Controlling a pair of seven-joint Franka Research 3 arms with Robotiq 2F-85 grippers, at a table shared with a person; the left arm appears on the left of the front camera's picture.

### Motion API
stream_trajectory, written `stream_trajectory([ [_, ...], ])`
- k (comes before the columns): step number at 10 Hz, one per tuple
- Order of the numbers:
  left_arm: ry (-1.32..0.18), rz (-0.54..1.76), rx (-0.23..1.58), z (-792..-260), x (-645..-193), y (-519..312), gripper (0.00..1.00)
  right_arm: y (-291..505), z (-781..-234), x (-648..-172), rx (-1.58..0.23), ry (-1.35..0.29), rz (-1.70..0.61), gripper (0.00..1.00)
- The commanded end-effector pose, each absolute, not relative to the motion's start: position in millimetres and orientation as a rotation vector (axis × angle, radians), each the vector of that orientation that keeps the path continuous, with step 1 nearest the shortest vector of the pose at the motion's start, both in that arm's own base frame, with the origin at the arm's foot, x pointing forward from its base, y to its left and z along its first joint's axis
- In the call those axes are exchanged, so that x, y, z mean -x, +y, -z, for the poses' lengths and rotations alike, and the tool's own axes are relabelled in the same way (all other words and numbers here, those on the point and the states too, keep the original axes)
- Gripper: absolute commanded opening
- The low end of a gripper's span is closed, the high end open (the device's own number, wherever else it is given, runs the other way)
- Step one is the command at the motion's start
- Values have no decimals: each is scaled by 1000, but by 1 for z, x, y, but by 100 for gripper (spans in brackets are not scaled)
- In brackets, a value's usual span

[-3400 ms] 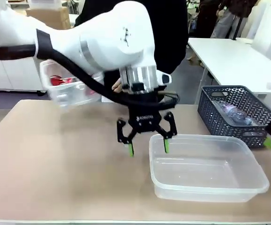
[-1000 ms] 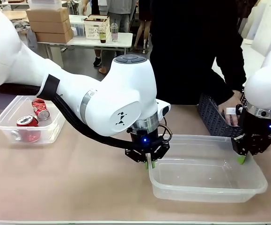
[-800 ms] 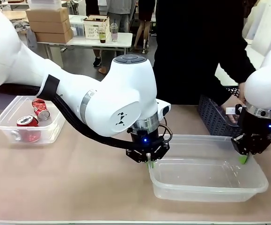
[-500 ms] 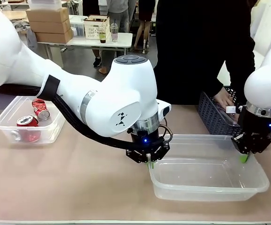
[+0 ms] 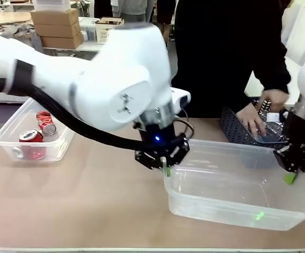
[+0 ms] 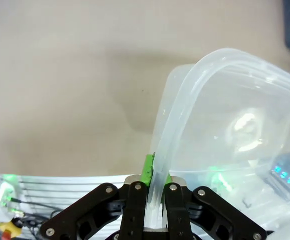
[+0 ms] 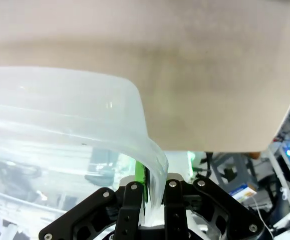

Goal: Sort the waste into each basket.
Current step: Pick up the Organizing box on the right side of the table and lift it.

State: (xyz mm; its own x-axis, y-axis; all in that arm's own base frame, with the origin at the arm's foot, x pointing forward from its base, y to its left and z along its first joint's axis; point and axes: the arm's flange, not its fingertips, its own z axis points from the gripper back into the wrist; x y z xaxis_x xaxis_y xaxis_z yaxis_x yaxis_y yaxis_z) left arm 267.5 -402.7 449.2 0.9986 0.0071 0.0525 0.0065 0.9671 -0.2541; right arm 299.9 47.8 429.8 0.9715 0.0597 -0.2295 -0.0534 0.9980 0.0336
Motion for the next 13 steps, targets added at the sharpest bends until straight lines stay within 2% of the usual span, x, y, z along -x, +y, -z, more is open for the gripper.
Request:
stream_trajectory([
  [1, -81, -53, 193, -462, -287, -330, 0, 40, -451, -311, 88, 229, -89, 0],
  [4, -84, -143, 141, -478, -297, -264, 0, 101, -508, -384, 9, 214, -134, 0],
  [6, -105, -208, 138, -493, -317, -223, 0, 140, -512, -417, 32, 263, -178, 0],
  [8, -122, -256, 109, -494, -357, -199, 0, 172, -507, -429, 18, 278, -204, 0],
  [10, -75, -282, 113, -467, -397, -204, 0, 177, -506, -430, 17, 264, -179, 0],
  [11, -107, -228, 219, -496, -347, -228, 0, 219, -499, -432, -92, 228, -204, 2],
  [13, -107, -228, 219, -496, -347, -228, 0, 219, -499, -432, -92, 228, -204, 2],
])
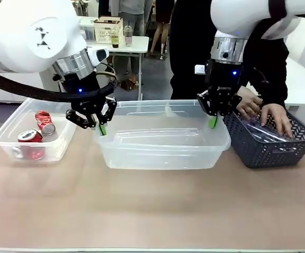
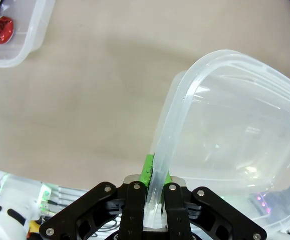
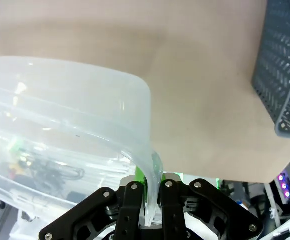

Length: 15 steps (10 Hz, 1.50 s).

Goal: Sort the waste into each basket.
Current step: Pick up the Organizing box on the right side of the table and lift it, then offer the picked Organizing box to the human.

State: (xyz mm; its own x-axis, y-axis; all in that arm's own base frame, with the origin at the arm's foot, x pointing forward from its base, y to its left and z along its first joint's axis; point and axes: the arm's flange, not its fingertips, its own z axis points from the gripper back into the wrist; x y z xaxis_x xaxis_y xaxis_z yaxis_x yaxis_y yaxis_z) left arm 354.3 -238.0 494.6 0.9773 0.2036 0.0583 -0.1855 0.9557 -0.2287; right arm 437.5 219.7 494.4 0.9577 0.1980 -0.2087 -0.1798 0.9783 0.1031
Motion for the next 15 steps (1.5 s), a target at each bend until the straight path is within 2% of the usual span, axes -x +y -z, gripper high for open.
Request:
stream_trajectory([
  [1, -107, -228, 219, -496, -347, -228, 0, 219, -499, -432, -92, 228, -204, 2],
  [15, -107, -228, 219, -496, -347, -228, 0, 219, -499, -432, -92, 228, -204, 2],
])
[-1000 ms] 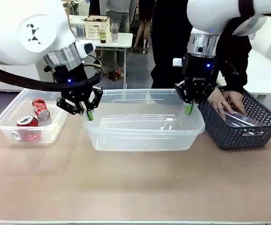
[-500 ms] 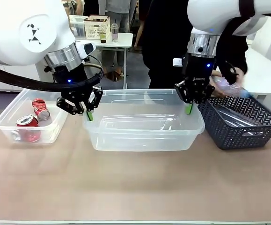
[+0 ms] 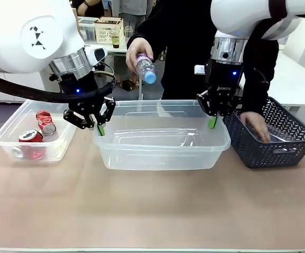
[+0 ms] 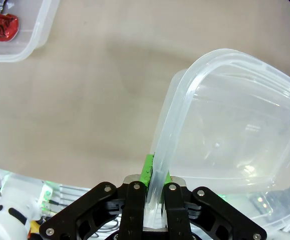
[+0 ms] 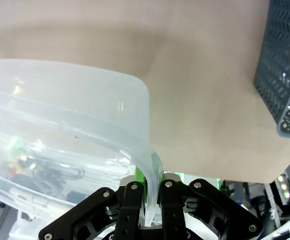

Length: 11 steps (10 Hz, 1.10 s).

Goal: Sort the waste into each basket.
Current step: Offer the picked Organizing box to the human.

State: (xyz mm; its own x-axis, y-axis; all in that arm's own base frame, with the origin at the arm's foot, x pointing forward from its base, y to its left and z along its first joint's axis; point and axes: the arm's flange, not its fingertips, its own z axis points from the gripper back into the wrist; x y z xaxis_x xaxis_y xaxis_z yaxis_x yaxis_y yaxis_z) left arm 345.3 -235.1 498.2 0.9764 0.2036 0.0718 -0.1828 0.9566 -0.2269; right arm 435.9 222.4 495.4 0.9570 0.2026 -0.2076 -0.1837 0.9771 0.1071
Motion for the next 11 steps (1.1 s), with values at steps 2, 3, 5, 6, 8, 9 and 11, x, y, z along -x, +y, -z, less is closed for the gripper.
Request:
stream_trajectory([
  [2, -107, -228, 219, -496, -347, -228, 0, 219, -499, -432, -92, 228, -204, 2],
  [3, -107, -228, 219, -496, -347, -228, 0, 219, -499, -432, -92, 228, -204, 2],
  [5, -107, -228, 219, -496, -347, -228, 0, 219, -499, -432, -92, 228, -204, 2],
  [6, -107, -228, 219, -496, -347, -228, 0, 219, -499, -432, -92, 228, -204, 2],
  [8, -107, -228, 219, -496, -347, -228, 0, 219, -499, -432, -92, 228, -204, 2],
  [9, -107, -228, 219, -496, -347, -228, 0, 219, -499, -432, -92, 228, -204, 2],
  [11, -107, -228, 219, -496, -347, -228, 0, 219, -499, -432, -92, 228, -204, 2],
])
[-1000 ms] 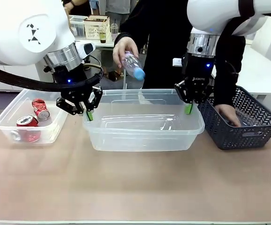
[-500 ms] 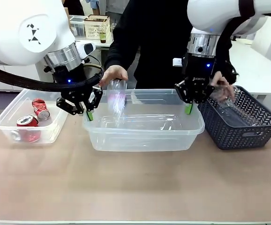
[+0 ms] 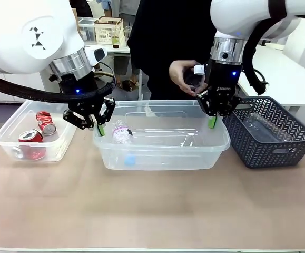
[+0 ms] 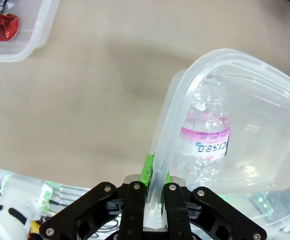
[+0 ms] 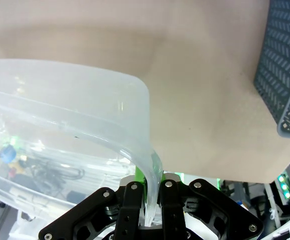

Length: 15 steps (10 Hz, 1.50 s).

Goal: Sort the waste into each basket.
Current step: Offer the picked Organizing box to the human.

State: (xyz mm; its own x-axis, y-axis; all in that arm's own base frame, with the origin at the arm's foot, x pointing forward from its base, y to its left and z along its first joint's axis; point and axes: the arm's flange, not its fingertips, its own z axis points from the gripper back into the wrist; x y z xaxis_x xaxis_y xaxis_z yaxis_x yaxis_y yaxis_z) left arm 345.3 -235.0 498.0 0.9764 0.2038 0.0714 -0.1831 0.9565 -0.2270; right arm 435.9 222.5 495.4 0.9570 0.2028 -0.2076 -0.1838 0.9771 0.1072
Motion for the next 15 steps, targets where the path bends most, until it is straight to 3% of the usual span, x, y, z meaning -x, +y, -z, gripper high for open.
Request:
stream_trajectory([
  [1, -107, -228, 219, -496, -347, -228, 0, 219, -499, -432, -92, 228, -204, 2],
  [15, -107, -228, 219, -496, -347, -228, 0, 219, -499, -432, -92, 228, -204, 2],
])
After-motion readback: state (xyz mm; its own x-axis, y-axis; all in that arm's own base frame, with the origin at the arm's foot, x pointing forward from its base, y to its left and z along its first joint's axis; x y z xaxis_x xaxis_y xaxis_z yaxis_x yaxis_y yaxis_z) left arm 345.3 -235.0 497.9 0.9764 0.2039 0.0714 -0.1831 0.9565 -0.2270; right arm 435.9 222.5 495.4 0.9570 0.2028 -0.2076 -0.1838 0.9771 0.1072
